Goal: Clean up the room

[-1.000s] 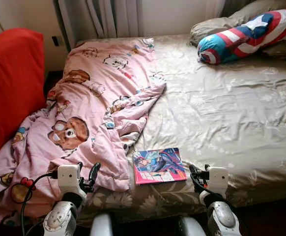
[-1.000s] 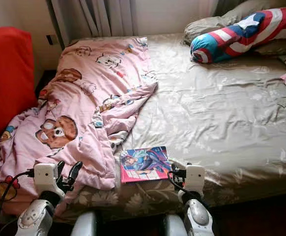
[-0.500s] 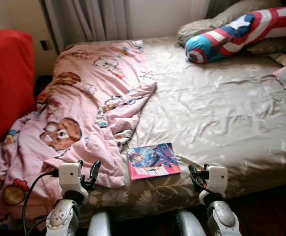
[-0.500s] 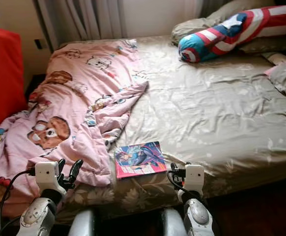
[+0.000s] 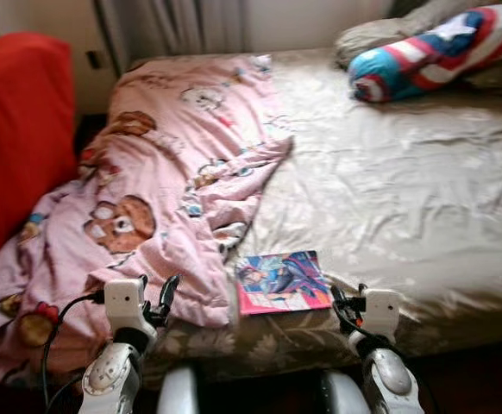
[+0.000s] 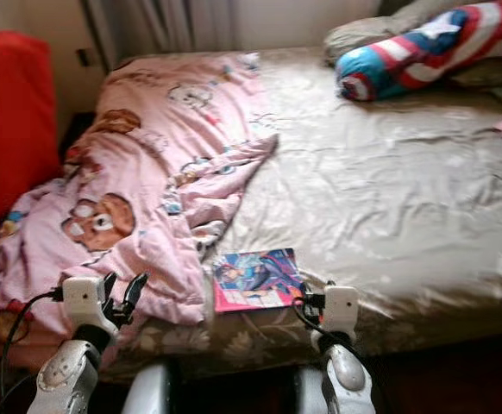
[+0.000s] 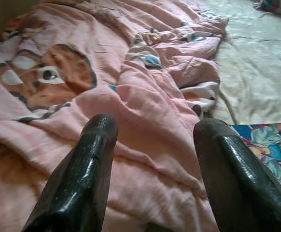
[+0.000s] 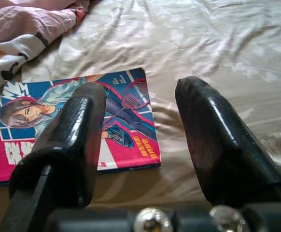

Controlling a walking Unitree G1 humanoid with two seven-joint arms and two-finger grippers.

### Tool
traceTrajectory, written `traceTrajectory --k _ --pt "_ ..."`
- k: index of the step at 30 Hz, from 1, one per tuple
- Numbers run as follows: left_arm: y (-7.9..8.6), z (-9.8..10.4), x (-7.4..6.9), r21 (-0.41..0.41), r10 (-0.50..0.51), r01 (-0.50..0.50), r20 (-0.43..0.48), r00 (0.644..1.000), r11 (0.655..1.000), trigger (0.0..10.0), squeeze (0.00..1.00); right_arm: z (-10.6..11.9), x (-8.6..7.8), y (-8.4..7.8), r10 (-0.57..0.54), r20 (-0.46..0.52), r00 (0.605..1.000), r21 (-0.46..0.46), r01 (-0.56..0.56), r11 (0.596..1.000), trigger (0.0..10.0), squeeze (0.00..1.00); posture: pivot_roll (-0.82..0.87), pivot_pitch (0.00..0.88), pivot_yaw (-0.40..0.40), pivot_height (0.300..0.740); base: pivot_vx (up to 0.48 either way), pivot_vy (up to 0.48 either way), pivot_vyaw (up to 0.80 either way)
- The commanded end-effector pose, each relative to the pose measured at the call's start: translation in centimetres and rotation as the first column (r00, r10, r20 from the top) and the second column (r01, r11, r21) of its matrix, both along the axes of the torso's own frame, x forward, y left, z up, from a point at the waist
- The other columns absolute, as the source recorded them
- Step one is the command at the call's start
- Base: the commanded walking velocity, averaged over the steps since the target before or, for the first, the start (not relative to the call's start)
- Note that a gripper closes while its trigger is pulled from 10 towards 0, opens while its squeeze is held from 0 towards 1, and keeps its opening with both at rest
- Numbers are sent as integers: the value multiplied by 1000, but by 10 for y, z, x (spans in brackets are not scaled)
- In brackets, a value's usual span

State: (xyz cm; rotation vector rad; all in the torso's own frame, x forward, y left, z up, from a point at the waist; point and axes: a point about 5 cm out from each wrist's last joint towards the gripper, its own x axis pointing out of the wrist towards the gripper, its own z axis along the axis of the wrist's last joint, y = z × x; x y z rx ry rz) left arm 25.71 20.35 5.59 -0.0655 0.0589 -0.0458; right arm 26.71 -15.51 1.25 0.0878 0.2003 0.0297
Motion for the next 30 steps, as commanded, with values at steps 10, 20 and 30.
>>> traceTrajectory --k 10,20,30 --pt "-4 -2 -4 -5 -5 5 -8 1000 1000 10000 0 -2 -1 -4 2 -14 1000 -8 -2 1000 10000 0 -69 130 -2 605 0 0 0" --pt "-6 -2 -3 -11 -12 12 -7 1000 1000 10000 0 -1 -2 -5 -3 -4 1000 -8 3 1000 10000 0 -72 134 -5 605 239 0 251" --pt "-7 -2 -3 -14 -17 17 -6 1000 1000 10000 0 0 -1 -5 3 4 1000 -11 -3 1000 10000 0 -75 139 -5 605 277 0 0"
